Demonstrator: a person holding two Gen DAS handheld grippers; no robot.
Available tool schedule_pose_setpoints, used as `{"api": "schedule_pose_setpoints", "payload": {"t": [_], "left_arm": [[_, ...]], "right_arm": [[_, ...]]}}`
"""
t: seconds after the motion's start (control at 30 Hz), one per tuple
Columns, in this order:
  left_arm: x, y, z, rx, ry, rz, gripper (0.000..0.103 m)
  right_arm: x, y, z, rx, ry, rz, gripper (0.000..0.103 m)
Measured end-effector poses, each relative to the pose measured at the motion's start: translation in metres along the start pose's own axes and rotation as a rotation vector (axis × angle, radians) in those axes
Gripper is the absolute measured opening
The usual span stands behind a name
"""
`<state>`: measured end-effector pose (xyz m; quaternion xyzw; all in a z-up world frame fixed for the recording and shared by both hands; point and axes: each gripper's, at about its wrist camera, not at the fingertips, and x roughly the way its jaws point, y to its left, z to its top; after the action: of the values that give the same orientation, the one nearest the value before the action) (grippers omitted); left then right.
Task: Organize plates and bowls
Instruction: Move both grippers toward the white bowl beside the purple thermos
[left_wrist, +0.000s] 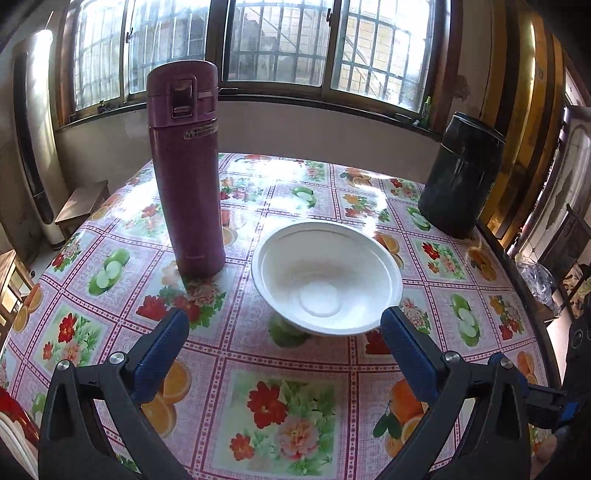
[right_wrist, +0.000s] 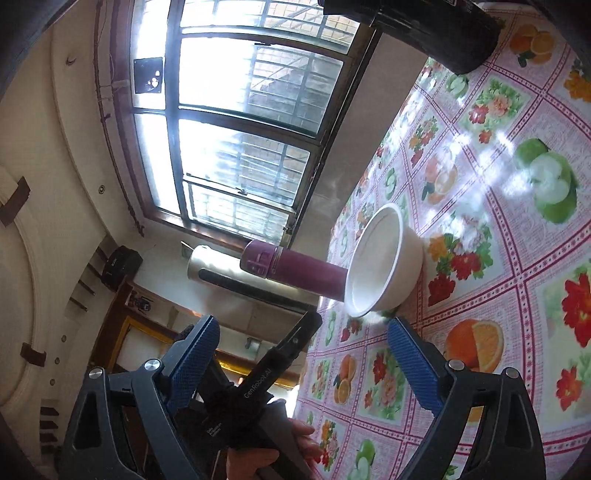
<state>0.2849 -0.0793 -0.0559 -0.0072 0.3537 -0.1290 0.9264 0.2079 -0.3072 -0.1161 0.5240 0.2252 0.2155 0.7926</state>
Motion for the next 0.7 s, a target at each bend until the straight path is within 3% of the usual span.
{"api": "schedule_pose_setpoints", "payload": {"t": [0.3,0.53,0.7], "left_arm": [[0.022,0.010,0.012,-0.033,-0.004,-0.004,0.103],[0.039,0.021,0.019,-0.076,-0.001,-0.017,0.103],[0.049,0.025,0.022,-0.095,0.003,-0.024,0.103]], "right_arm": [[0.059,0.017,0.026,-0.175,0.008,-0.279,0.094],[0.102,-0.004,0.027,-0.170,-0.055,-0.484,0.094],[0.122,-0.024,0.025,-0.132,-0.082,-0.574,0.093]]}}
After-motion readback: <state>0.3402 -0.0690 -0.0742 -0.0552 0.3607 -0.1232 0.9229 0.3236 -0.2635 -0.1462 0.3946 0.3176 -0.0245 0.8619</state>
